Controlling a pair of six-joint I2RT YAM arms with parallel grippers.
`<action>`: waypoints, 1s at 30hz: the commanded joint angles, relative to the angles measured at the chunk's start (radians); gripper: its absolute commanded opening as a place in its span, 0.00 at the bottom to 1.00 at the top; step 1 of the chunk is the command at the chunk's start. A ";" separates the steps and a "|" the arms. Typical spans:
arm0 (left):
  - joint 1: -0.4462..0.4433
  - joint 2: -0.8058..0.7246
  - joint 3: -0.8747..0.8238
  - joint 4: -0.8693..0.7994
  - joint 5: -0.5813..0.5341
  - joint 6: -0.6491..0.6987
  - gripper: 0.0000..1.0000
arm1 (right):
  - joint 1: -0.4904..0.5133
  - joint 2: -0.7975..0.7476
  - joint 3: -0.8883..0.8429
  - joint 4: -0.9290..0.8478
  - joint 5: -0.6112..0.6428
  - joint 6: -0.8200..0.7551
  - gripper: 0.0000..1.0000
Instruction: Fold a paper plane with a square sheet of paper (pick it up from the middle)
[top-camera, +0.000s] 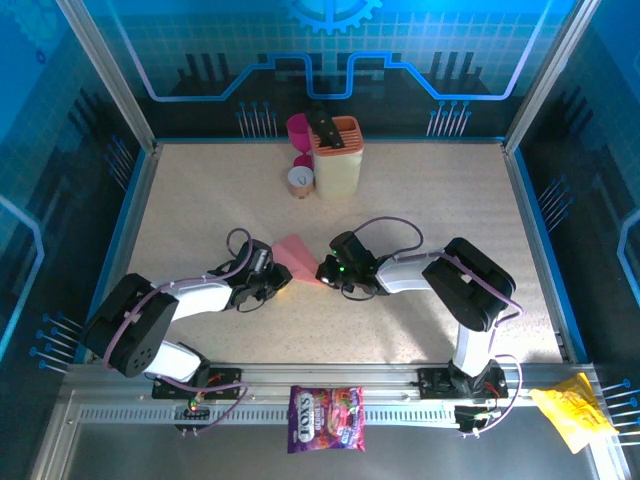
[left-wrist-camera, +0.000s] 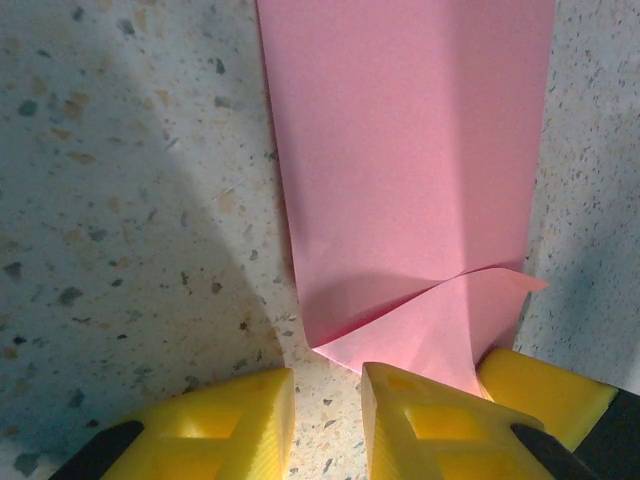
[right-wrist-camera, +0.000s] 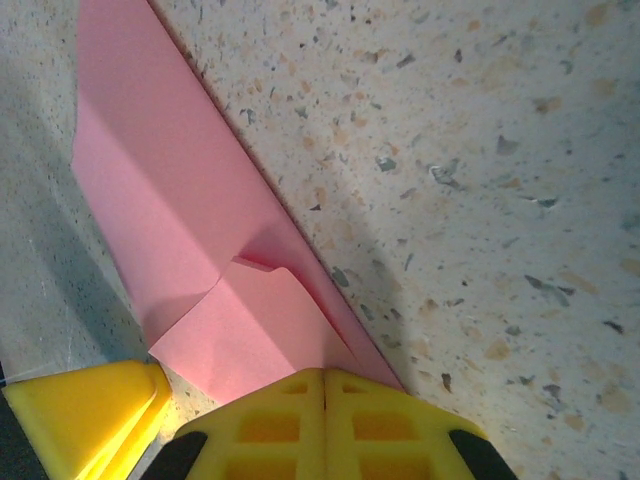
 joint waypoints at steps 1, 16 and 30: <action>0.018 0.050 0.044 0.128 -0.031 0.036 0.27 | 0.018 0.099 -0.065 -0.216 0.036 0.005 0.00; 0.032 0.058 0.065 0.162 -0.022 0.050 0.24 | 0.018 0.106 -0.073 -0.210 0.038 0.008 0.00; 0.055 0.039 0.099 0.128 -0.034 0.073 0.24 | 0.021 0.117 -0.083 -0.199 0.037 0.009 0.00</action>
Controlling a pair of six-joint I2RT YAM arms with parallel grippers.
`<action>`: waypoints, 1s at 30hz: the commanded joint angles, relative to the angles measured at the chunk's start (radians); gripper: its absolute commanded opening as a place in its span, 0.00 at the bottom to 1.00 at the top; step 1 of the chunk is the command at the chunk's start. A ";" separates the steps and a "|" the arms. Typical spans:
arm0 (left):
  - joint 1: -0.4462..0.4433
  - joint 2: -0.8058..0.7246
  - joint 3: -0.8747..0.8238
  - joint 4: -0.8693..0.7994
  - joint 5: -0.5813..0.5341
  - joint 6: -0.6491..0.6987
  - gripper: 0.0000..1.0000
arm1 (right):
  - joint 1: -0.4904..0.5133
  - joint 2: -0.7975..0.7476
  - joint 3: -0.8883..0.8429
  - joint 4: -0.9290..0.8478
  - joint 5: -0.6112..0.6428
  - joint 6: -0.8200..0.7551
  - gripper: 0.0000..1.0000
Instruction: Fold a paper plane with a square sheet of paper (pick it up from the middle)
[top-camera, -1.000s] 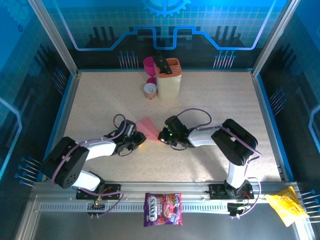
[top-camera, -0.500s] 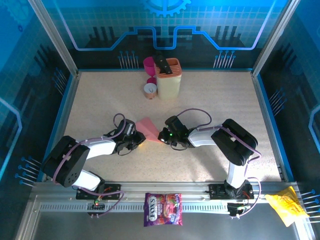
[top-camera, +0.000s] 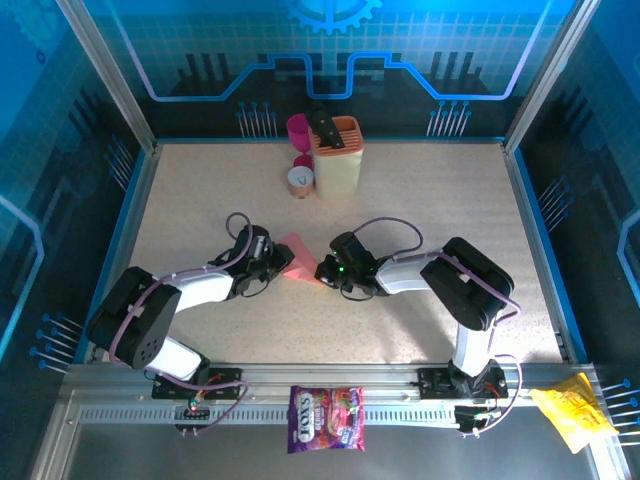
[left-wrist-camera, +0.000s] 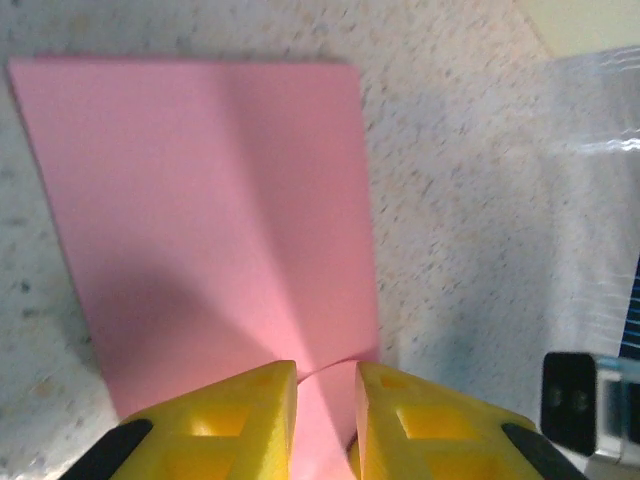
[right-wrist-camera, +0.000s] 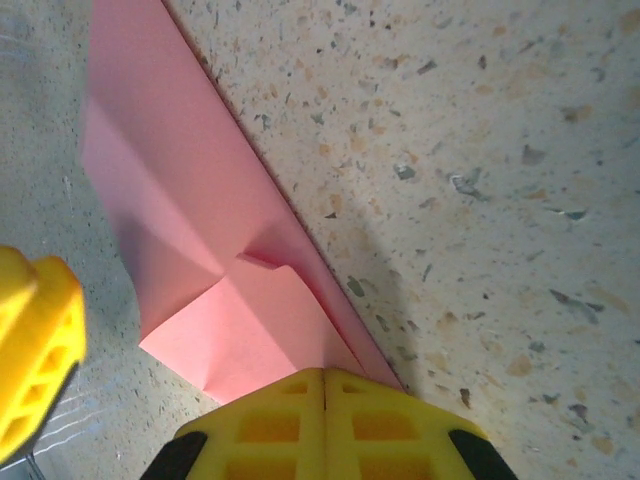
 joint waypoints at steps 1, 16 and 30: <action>0.011 -0.001 0.020 0.007 -0.022 0.031 0.24 | 0.020 0.104 -0.077 -0.240 0.040 0.004 0.00; 0.002 -0.107 -0.093 -0.083 -0.095 -0.016 0.27 | 0.021 0.104 -0.071 -0.244 0.041 0.003 0.00; -0.058 -0.047 -0.094 -0.085 -0.109 -0.066 0.27 | 0.020 0.113 -0.070 -0.244 0.040 0.008 0.00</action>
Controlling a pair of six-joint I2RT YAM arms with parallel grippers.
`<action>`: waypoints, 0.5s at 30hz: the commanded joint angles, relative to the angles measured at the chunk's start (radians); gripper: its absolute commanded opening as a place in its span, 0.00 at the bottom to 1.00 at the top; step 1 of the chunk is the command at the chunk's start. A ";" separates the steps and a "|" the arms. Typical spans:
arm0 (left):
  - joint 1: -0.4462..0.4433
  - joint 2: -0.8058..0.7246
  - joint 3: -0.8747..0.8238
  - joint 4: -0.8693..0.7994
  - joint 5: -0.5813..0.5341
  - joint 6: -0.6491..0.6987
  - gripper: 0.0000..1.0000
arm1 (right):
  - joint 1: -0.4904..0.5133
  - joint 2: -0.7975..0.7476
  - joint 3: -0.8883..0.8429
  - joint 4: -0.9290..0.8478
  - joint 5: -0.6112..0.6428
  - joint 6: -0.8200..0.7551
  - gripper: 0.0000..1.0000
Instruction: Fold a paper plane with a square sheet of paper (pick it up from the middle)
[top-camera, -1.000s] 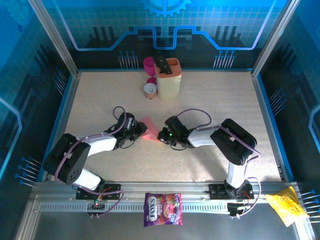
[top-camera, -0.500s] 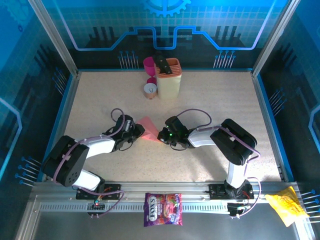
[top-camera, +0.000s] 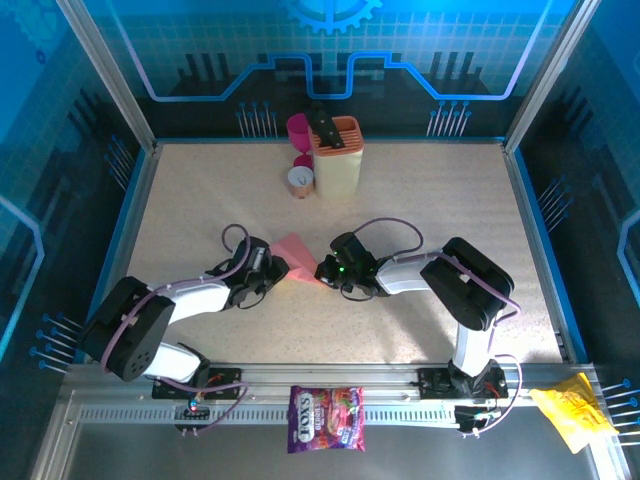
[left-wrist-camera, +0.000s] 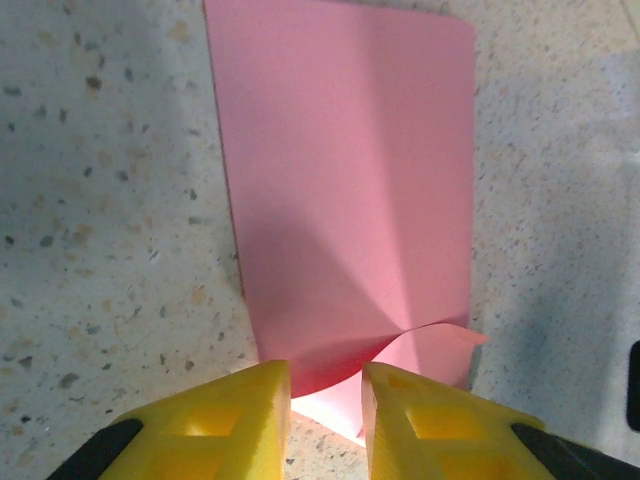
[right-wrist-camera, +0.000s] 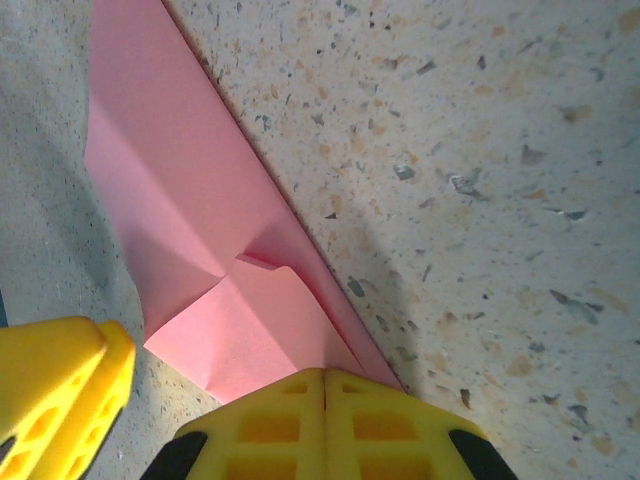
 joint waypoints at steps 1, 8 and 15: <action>-0.015 0.018 -0.011 -0.022 -0.034 -0.021 0.27 | 0.020 0.113 -0.066 -0.252 0.041 0.006 0.00; -0.024 0.036 -0.003 -0.023 -0.038 -0.024 0.27 | 0.019 0.117 -0.066 -0.250 0.041 0.008 0.00; -0.038 -0.014 -0.032 -0.068 -0.080 -0.042 0.28 | 0.019 0.119 -0.063 -0.247 0.038 0.006 0.00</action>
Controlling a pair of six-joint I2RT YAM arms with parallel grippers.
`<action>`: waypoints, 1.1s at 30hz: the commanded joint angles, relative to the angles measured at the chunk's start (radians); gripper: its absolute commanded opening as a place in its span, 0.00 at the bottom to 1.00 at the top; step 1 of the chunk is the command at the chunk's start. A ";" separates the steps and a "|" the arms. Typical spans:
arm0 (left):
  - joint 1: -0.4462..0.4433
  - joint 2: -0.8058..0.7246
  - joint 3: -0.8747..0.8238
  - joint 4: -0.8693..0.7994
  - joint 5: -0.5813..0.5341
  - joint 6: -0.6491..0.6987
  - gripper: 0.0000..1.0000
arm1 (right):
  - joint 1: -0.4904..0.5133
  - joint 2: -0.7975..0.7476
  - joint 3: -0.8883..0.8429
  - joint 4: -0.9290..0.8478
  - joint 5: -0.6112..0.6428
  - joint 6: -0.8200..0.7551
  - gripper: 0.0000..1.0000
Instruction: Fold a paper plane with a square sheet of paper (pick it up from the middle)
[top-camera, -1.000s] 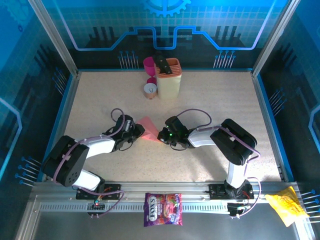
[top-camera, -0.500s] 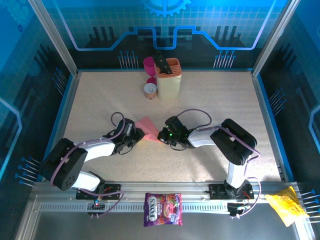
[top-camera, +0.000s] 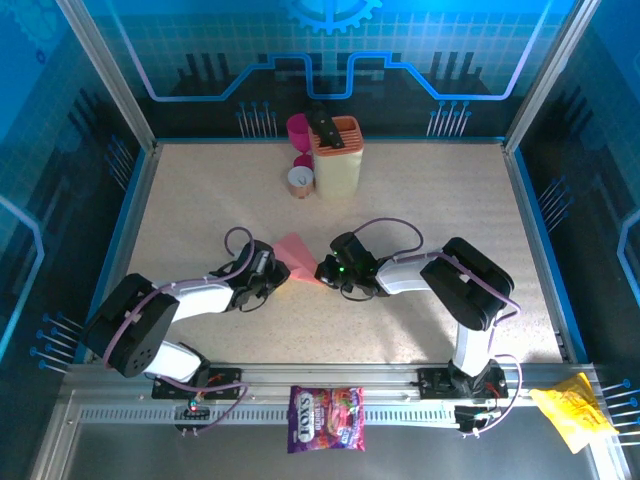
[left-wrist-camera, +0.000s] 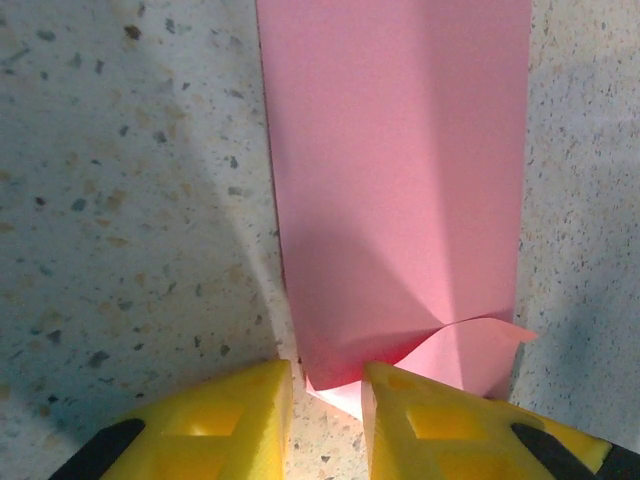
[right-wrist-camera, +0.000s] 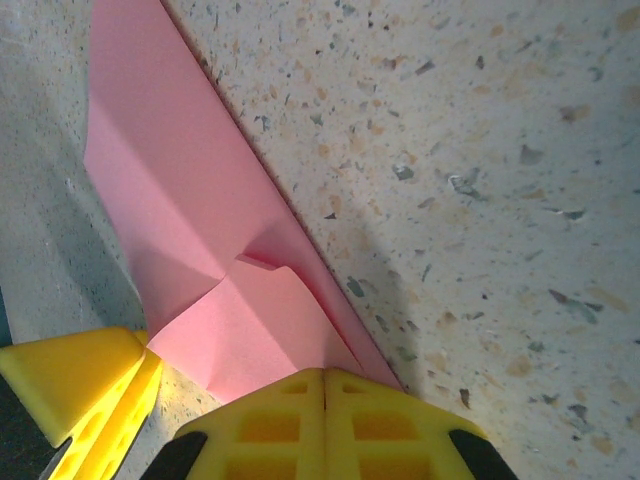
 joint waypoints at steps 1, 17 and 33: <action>-0.008 -0.029 -0.027 -0.048 -0.035 -0.023 0.28 | 0.018 0.116 -0.063 -0.248 0.038 0.003 0.00; -0.005 0.063 0.049 0.016 -0.018 0.036 0.21 | 0.019 0.114 -0.064 -0.255 0.041 0.001 0.00; 0.004 0.060 0.064 0.048 0.008 0.049 0.18 | 0.020 0.123 -0.072 -0.243 0.039 0.003 0.00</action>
